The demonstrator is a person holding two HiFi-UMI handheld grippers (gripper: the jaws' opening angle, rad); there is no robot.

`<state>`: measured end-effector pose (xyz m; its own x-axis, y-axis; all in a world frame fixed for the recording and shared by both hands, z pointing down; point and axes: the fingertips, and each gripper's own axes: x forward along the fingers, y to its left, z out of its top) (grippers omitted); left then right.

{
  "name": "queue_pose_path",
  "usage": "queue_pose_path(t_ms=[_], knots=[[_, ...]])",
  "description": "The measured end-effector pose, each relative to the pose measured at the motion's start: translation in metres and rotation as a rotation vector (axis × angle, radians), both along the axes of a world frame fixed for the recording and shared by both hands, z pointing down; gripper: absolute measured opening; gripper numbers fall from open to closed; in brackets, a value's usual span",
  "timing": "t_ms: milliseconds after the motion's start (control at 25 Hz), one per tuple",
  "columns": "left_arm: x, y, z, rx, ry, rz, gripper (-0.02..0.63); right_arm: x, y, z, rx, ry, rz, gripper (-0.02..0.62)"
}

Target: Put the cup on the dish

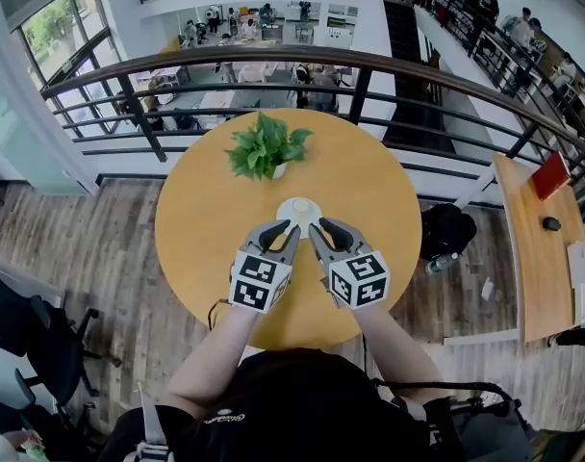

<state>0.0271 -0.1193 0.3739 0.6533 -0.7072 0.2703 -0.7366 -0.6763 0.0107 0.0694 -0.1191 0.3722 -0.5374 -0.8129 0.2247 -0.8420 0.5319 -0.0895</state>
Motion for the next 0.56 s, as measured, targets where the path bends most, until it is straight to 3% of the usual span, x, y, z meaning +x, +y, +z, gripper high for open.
queue_pose_path(t_ms=[560], knots=[[0.001, -0.004, 0.009, -0.012, 0.000, 0.000, 0.069, -0.004, -0.001, 0.011, -0.017, 0.006, -0.017, 0.086]])
